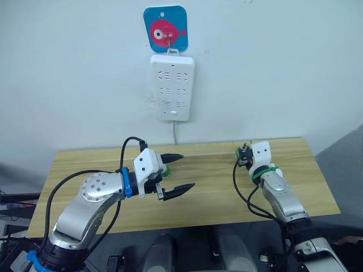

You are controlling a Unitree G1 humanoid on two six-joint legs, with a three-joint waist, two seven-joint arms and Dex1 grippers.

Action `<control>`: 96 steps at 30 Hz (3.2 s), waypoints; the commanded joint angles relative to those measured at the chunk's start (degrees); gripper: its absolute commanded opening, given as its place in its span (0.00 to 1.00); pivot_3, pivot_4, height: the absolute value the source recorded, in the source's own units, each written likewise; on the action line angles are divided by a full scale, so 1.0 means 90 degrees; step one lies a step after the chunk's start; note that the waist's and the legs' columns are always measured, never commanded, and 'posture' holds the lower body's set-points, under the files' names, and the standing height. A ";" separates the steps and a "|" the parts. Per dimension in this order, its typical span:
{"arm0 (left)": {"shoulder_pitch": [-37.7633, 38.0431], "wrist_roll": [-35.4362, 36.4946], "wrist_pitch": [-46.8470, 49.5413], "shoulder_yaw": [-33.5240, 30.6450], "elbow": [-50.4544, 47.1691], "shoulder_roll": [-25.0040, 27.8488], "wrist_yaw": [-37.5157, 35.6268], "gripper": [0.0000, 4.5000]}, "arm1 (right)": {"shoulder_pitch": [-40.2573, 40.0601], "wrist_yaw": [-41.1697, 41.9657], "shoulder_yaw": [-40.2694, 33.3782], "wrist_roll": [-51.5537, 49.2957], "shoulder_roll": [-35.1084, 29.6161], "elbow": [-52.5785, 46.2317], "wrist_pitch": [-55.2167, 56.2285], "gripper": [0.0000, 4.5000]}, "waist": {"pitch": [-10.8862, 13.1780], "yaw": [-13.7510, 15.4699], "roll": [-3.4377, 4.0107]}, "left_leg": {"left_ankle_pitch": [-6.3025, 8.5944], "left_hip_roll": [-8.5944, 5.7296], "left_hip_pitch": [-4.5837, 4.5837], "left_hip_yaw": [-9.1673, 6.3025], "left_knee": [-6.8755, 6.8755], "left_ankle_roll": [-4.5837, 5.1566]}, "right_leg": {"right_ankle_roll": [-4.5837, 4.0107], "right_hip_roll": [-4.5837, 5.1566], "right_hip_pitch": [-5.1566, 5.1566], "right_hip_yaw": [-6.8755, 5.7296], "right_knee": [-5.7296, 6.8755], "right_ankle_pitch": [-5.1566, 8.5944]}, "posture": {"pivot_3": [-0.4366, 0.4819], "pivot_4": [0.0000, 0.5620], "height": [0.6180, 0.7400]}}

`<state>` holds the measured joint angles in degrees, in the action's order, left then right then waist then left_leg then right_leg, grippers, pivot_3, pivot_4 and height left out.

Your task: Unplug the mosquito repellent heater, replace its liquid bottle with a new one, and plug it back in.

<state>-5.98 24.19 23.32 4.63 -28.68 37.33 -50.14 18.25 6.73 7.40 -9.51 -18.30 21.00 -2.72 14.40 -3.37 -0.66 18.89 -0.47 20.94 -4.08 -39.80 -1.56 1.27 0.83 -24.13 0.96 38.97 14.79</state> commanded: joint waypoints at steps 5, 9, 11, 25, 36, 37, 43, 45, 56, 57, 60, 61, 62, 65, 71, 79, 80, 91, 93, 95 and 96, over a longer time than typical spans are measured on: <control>-0.0023 0.0026 0.0005 -0.0139 -0.0185 0.0050 0.0127 1.00 | 0.0233 0.0158 -0.0568 0.0160 0.0296 0.0748 0.0498 0.34 | 0.0007 0.0021 0.0003 | 0.0000 0.0000 0.0000 0.0002 -0.0001 0.0000 | 0.0000 0.0003 0.0001 0.0002 0.0000 0.0000 | 0.46 0.50 1.00; -0.0055 0.0007 -0.0019 -0.0192 -0.0121 0.0093 0.0125 1.00 | 0.0075 0.0314 -0.0750 0.0084 0.0414 0.0523 0.0429 0.61 | 0.0020 0.0021 0.0005 | 0.0000 0.0000 -0.0001 0.0001 -0.0001 0.0000 | -0.0002 0.0003 0.0001 0.0000 0.0001 -0.0001 | 0.45 0.50 1.00; -0.0065 0.0037 0.0035 -0.0260 -0.0082 0.0098 0.0166 1.00 | -0.0075 0.0344 -0.0816 0.0096 0.0447 0.0263 0.0377 0.77 | 0.0032 0.0021 0.0009 | 0.0000 0.0000 -0.0001 -0.0001 0.0002 0.0000 | -0.0002 0.0003 0.0001 -0.0002 0.0001 -0.0001 | 0.45 0.50 1.00; 0.0924 -0.0287 -0.0932 -0.1574 0.0808 0.0658 -0.0091 1.00 | -0.2216 0.1930 -0.0983 -0.0513 -0.0967 -0.4198 -0.1260 0.99 | 0.0063 0.0038 0.0022 | 0.0000 0.0004 -0.0003 -0.0002 0.0026 -0.0001 | -0.0002 0.0005 -0.0003 -0.0008 -0.0011 0.0003 | 0.45 0.45 1.00; 0.2233 -0.1055 -0.2523 -0.2310 0.2741 0.0812 -0.0224 1.00 | -0.2366 0.3466 -0.0335 -0.0780 -0.2302 -0.6324 -0.2236 0.99 | 0.0067 0.0069 0.0014 | 0.0000 0.0003 -0.0001 -0.0004 0.0022 -0.0003 | 0.0000 0.0009 -0.0003 -0.0015 -0.0016 0.0004 | 0.45 0.42 1.00; 0.2315 -0.1062 -0.2603 -0.2327 0.2867 0.0848 -0.0301 1.00 | -0.2375 0.3611 -0.0321 -0.0832 -0.2433 -0.6419 -0.2337 0.99 | 0.0067 0.0077 0.0015 | 0.0000 0.0003 0.0000 -0.0006 0.0023 -0.0003 | 0.0000 0.0010 -0.0002 -0.0017 -0.0020 0.0004 | 0.45 0.42 1.00; 0.2304 -0.0979 -0.2589 -0.2228 0.3049 0.0808 -0.0409 1.00 | -0.2391 0.3882 -0.0381 -0.0972 -0.2809 -0.6707 -0.2776 0.99 | 0.0069 0.0177 0.0001 | 0.0000 0.0001 0.0004 -0.0005 0.0021 -0.0003 | 0.0000 0.0017 0.0000 -0.0022 -0.0033 0.0003 | 0.45 0.42 1.00; 0.2139 -0.0894 -0.2362 -0.2053 0.2846 0.0704 -0.0380 1.00 | -0.2458 0.3917 -0.0407 -0.1061 -0.2858 -0.6865 -0.2989 0.99 | 0.0070 0.0203 0.0000 | 0.0000 0.0001 0.0004 -0.0006 0.0021 -0.0003 | 0.0000 0.0018 0.0000 -0.0023 -0.0033 0.0003 | 0.45 0.43 1.00; 0.1070 -0.1117 -0.1864 -0.1057 0.2818 0.0151 -0.0197 1.00 | -0.2575 0.3475 -0.0339 -0.1008 -0.3020 -0.7686 -0.4183 0.99 | 0.0084 0.0155 -0.0017 | 0.0000 -0.0001 0.0006 -0.0009 0.0022 -0.0005 | 0.0000 0.0021 0.0002 -0.0031 -0.0033 0.0003 | 0.40 0.48 1.00; 0.0973 -0.1176 -0.1938 -0.0980 0.2929 0.0085 -0.0172 1.00 | -0.2535 0.3427 -0.0343 -0.1036 -0.2989 -0.7743 -0.4312 0.99 | 0.0086 0.0150 -0.0019 | 0.0000 -0.0001 0.0006 -0.0008 0.0021 -0.0005 | 0.0000 0.0021 0.0001 -0.0030 -0.0031 0.0003 | 0.40 0.48 1.00; 0.0631 -0.1365 -0.2195 -0.0750 0.3397 -0.0180 -0.0043 1.00 | -0.2374 0.3252 -0.0273 -0.1115 -0.2891 -0.7916 -0.4716 0.99 | 0.0090 0.0150 -0.0018 | 0.0000 -0.0001 0.0004 -0.0009 0.0021 -0.0005 | 0.0000 0.0021 0.0001 -0.0031 -0.0029 0.0003 | 0.38 0.50 1.00; 0.0538 -0.1418 -0.2282 -0.0706 0.3534 -0.0255 -0.0006 1.00 | -0.2329 0.3221 -0.0236 -0.1130 -0.2882 -0.7975 -0.4823 0.99 | 0.0092 0.0151 -0.0018 | 0.0000 -0.0001 0.0004 -0.0008 0.0020 -0.0005 | 0.0000 0.0021 0.0001 -0.0031 -0.0029 0.0003 | 0.38 0.50 1.00; 0.0422 -0.1488 -0.2382 -0.0660 0.3712 -0.0334 0.0046 1.00 | -0.2270 0.3190 -0.0189 -0.1147 -0.2882 -0.8031 -0.4935 0.99 | 0.0095 0.0150 -0.0025 | 0.0000 -0.0003 0.0004 -0.0007 0.0019 -0.0005 | 0.0000 0.0021 0.0001 -0.0029 -0.0029 0.0003 | 0.38 0.50 1.00; 0.0186 -0.1624 -0.2607 -0.0590 0.4188 -0.0504 0.0147 1.00 | -0.2078 0.3092 -0.0111 -0.1267 -0.2856 -0.8220 -0.5294 0.99 | 0.0103 0.0143 -0.0033 | 0.0000 -0.0003 0.0006 -0.0008 0.0020 -0.0005 | 0.0000 0.0021 0.0001 -0.0031 -0.0032 0.0003 | 0.37 0.51 1.00; -0.0368 -0.1974 -0.3237 -0.0381 0.5422 -0.0842 0.0338 1.00 | -0.1566 0.2882 -0.0110 -0.1617 -0.2667 -0.8466 -0.6059 0.99 | 0.0111 0.0094 -0.0041 | 0.0000 -0.0002 0.0006 -0.0010 0.0020 -0.0004 | 0.0000 0.0021 0.0001 -0.0033 -0.0032 0.0002 | 0.36 0.52 1.00; -0.1147 -0.2353 -0.3976 0.0007 0.6936 -0.1401 0.0411 1.00 | -0.1369 0.2727 -0.0190 -0.2015 -0.2625 -0.8710 -0.6597 0.99 | 0.0122 0.0078 -0.0059 | 0.0001 -0.0005 0.0012 -0.0015 0.0018 -0.0003 | 0.0000 0.0023 0.0000 -0.0041 -0.0037 0.0002 | 0.34 0.53 1.00; -0.1210 -0.2376 -0.4048 0.0015 0.7061 -0.1434 0.0425 1.00 | -0.1365 0.2732 -0.0210 -0.2078 -0.2637 -0.8739 -0.6639 0.99 | 0.0124 0.0058 -0.0062 | 0.0001 -0.0005 0.0012 -0.0016 0.0018 -0.0003 | 0.0000 0.0023 0.0000 -0.0042 -0.0035 0.0002 | 0.34 0.53 1.00; -0.1813 -0.2481 -0.4500 -0.0077 0.8256 -0.1718 0.0802 1.00 | -0.1332 0.2759 -0.0325 -0.2704 -0.2812 -0.8986 -0.6953 0.99 | 0.0135 -0.0003 -0.0074 | 0.0001 -0.0005 0.0012 -0.0019 0.0019 -0.0002 | 0.0001 0.0023 0.0001 -0.0047 -0.0035 0.0002 | 0.33 0.54 1.00; -0.1846 -0.2487 -0.4536 -0.0066 0.8332 -0.1752 0.0807 1.00 | -0.1309 0.2740 -0.0332 -0.2764 -0.2839 -0.8983 -0.6973 0.99 | 0.0137 -0.0003 -0.0075 | 0.0001 -0.0005 0.0011 -0.0020 0.0019 -0.0003 | 0.0001 0.0023 0.0001 -0.0049 -0.0034 0.0002 | 0.33 0.54 1.00; -0.1896 -0.2492 -0.4560 -0.0071 0.8421 -0.1776 0.0830 0.96 | -0.1293 0.2720 -0.0332 -0.2801 -0.2865 -0.8977 -0.6978 1.00 | 0.0137 -0.0002 -0.0075 | 0.0001 -0.0005 0.0011 -0.0020 0.0018 -0.0003 | 0.0002 0.0023 0.0002 -0.0049 -0.0034 0.0003 | 0.33 0.54 1.00; -0.1914 -0.2495 -0.4574 -0.0074 0.8456 -0.1782 0.0838 0.91 | -0.1289 0.2708 -0.0332 -0.2820 -0.2876 -0.8975 -0.6976 1.00 | 0.0138 -0.0001 -0.0076 | 0.0001 -0.0005 0.0011 -0.0020 0.0018 -0.0003 | 0.0002 0.0024 0.0002 -0.0049 -0.0034 0.0003 | 0.33 0.54 1.00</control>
<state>-23.30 2.15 -17.61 4.08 46.23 21.62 -42.87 6.24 31.16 5.61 -33.57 -43.84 -56.82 -65.62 15.64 -3.38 -1.34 18.90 -0.52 21.04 -4.26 -39.64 -1.59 1.29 1.04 -24.11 0.51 38.66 14.82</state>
